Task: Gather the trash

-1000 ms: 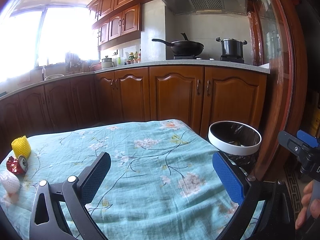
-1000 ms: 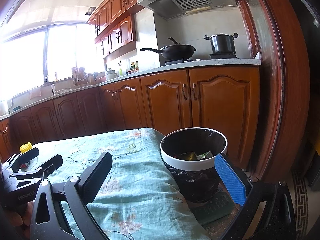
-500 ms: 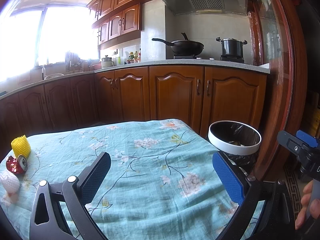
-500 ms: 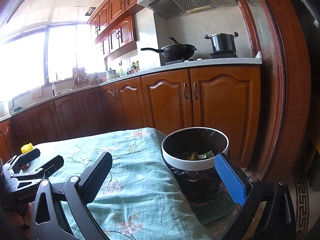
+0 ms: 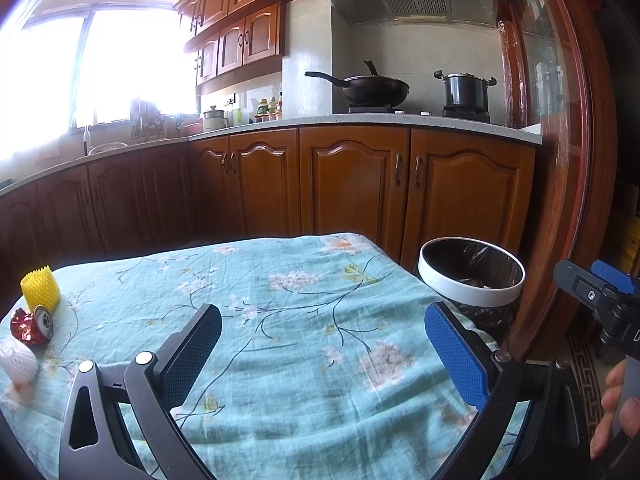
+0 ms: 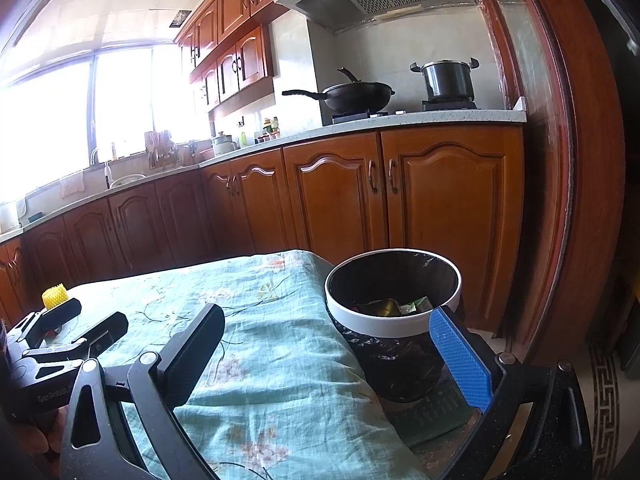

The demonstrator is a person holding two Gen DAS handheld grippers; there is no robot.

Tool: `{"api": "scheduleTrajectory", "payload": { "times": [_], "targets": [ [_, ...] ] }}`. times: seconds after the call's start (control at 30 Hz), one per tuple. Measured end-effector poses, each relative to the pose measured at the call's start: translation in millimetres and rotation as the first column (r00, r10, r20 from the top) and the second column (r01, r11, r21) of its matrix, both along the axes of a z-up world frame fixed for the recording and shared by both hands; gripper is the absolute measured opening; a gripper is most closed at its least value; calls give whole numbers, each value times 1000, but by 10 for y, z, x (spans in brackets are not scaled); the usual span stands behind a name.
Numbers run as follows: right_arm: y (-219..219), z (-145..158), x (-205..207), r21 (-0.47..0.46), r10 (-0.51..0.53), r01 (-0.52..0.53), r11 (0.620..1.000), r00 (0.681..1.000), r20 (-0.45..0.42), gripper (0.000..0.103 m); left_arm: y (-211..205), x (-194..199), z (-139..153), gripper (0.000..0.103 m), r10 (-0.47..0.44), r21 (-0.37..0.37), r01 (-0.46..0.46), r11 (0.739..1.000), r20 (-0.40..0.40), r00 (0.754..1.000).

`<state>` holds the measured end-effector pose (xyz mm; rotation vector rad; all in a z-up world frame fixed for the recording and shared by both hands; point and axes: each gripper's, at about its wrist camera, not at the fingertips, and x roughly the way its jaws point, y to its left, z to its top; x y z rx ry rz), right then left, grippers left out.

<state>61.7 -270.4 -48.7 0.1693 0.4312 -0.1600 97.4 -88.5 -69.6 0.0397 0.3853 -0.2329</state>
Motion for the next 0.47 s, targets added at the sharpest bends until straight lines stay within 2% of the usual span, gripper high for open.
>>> {"api": "scheduleTrajectory", "payload": {
  "times": [0.47],
  "targets": [
    [-7,-37,83,7,12,-12,1000,1000,-24,103,28,48,-12,102,1,-9,-1,1000,-17,1000]
  ]
}}
